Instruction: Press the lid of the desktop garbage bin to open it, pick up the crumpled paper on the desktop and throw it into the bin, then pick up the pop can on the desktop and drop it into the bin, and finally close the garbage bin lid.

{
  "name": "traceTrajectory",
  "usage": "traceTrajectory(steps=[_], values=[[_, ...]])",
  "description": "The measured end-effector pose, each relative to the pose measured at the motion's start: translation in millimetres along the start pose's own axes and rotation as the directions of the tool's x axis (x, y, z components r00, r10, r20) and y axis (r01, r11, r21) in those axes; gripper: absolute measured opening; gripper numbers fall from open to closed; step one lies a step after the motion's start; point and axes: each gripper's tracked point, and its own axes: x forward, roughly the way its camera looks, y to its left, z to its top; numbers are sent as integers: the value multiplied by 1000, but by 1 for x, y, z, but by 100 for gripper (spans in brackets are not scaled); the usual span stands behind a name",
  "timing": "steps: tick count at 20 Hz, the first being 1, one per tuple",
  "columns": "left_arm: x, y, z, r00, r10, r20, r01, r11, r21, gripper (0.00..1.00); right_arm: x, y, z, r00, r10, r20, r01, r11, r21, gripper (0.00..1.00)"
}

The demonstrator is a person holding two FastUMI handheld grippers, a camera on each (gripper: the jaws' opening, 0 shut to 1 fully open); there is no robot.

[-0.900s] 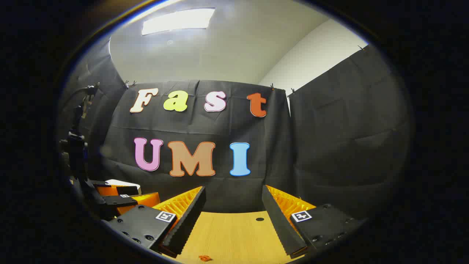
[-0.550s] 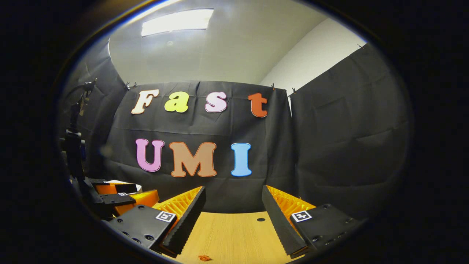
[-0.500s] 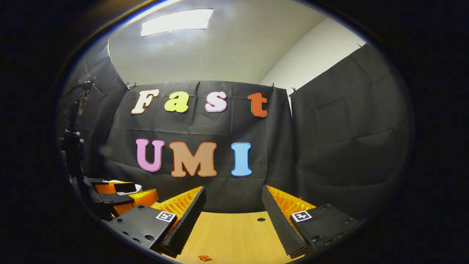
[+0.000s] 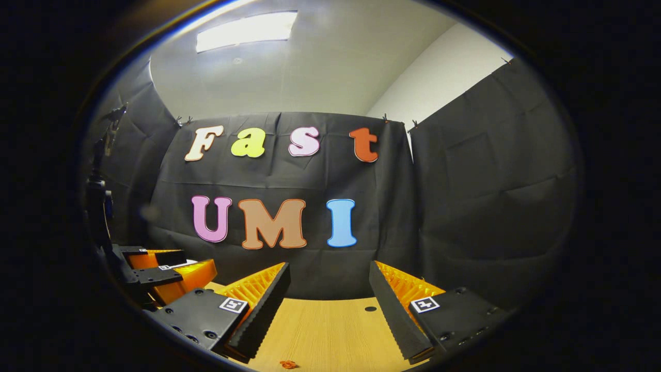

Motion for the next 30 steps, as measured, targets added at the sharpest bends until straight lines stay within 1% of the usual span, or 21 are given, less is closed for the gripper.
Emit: traceTrajectory(steps=[8,14,25,30], values=[[-3,19,4,998,52,26,-52,999,-4,93,8,6,0,1000,28,12,-28,1000,-3,98],[-6,31,-1,997,83,6,-82,996,-18,93,14,8,0,999,36,21,-37,999,0,98],[-2,42,-9,994,104,-19,-104,995,-4,93,22,14,-7,999,53,7,-53,999,-8,98],[-1,50,-12,990,134,-30,-134,991,7,93,23,13,-9,998,55,-1,-55,998,-7,98]])
